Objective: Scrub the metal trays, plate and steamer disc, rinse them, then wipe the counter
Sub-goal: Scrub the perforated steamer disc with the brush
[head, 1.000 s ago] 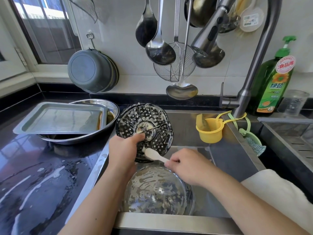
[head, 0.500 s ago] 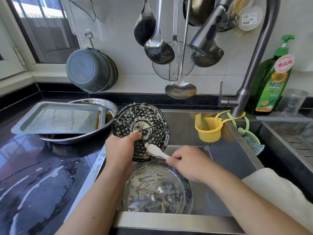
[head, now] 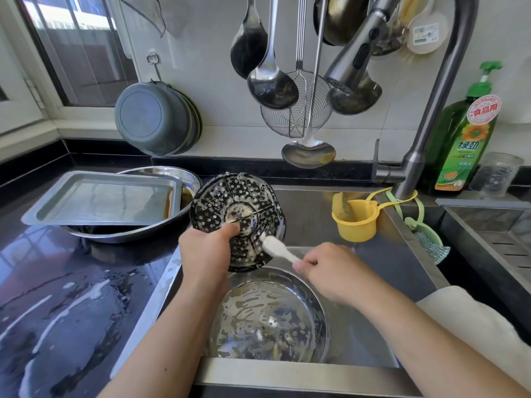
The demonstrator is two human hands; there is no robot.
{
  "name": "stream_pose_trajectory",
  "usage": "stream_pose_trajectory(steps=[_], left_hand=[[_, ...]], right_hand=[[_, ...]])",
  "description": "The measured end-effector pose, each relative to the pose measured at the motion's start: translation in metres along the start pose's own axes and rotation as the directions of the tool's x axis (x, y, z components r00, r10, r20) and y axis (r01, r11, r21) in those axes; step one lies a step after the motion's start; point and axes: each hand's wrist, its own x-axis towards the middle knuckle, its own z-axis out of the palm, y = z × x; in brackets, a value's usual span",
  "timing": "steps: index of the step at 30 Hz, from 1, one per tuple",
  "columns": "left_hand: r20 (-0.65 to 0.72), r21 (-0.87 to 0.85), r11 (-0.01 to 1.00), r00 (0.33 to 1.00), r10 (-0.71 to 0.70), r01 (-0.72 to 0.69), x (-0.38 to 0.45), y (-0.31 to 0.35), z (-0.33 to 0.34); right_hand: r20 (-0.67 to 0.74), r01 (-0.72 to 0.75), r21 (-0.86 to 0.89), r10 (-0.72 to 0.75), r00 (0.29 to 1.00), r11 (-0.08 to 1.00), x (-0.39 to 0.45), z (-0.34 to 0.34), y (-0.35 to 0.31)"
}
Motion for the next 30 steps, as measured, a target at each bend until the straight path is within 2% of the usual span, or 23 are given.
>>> stream_pose_trajectory(steps=[3,7,10,13,15,18,23,26,30], left_hand=[[-0.012,-0.018,1.000,1.000,-0.008,0.008,0.001,0.002,0.000],[-0.022,-0.024,0.999,0.999,-0.028,0.028,0.002,0.000,0.001],[-0.004,0.000,1.000,1.000,-0.013,0.013,0.001,0.000,0.002],[0.016,0.010,1.000,1.000,-0.014,0.014,0.000,-0.001,0.003],[0.026,0.005,1.000,0.999,-0.026,0.026,0.000,-0.001,0.004],[0.006,-0.026,0.999,0.999,-0.033,0.033,0.001,-0.001,0.003],[-0.023,-0.037,0.999,0.999,-0.032,0.031,0.004,-0.001,0.000],[-0.019,-0.043,0.999,0.999,-0.028,0.027,0.004,-0.002,0.001],[-0.012,-0.048,0.998,0.999,-0.038,0.038,0.004,-0.001,0.001]], right_hand=[[0.130,0.040,0.037,-0.045,0.991,0.999,-0.004,0.011,-0.007],[0.116,0.025,0.033,-0.028,0.993,0.999,-0.002,0.008,-0.004],[0.029,-0.012,-0.003,0.012,1.000,1.000,0.001,-0.001,0.003],[-0.153,-0.051,0.057,0.059,0.987,0.997,0.005,-0.010,0.010],[-0.216,-0.032,0.076,0.048,0.975,0.997,0.006,-0.013,0.012],[-0.156,0.000,0.044,0.007,0.988,0.999,0.005,-0.009,0.011],[0.126,0.063,0.011,-0.064,0.990,0.998,-0.003,0.012,-0.004],[0.115,0.081,0.050,-0.087,0.990,0.995,-0.004,0.015,-0.008],[0.060,0.034,-0.002,-0.034,0.998,0.999,-0.003,0.005,-0.003]])
